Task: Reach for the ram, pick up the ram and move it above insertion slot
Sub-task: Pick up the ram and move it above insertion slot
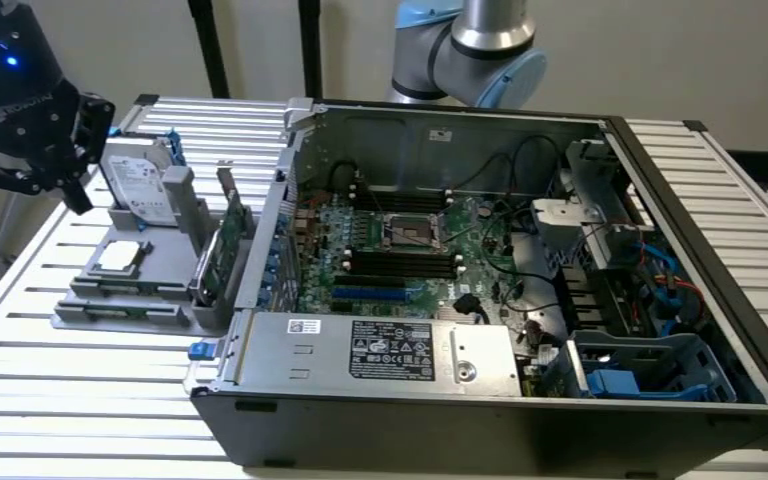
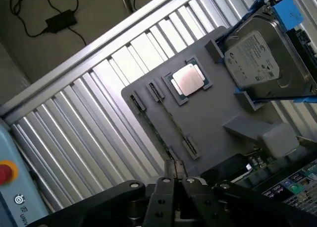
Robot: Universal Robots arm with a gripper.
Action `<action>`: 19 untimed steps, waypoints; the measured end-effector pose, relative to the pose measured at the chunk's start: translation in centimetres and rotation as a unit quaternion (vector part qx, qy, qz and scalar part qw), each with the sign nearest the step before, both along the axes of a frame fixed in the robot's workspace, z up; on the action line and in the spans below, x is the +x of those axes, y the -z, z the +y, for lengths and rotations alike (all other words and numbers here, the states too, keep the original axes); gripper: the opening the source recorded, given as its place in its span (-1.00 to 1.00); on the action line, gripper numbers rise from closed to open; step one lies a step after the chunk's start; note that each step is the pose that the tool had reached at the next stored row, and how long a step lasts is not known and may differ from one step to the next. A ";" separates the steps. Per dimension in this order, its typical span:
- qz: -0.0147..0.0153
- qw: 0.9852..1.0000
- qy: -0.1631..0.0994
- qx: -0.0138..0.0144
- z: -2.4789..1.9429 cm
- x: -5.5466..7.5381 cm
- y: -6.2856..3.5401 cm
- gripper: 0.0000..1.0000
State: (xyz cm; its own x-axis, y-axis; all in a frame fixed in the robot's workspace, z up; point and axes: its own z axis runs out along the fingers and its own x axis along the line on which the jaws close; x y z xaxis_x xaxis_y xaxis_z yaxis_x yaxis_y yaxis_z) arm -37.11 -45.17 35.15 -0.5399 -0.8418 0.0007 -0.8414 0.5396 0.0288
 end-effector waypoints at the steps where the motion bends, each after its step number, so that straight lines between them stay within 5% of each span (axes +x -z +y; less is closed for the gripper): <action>1: 0.000 1.000 -0.009 0.000 0.00 0.0 0.02 -0.79; 5: 0.000 0.999 -0.045 0.000 0.00 0.0 0.10 -0.79; 10: 0.000 0.996 -0.090 0.000 0.00 0.0 0.23 -0.79; 14: 0.000 0.992 -0.127 0.000 0.00 0.0 0.41 -0.79; 19: 0.000 0.985 -0.172 0.000 0.00 0.0 0.72 -0.79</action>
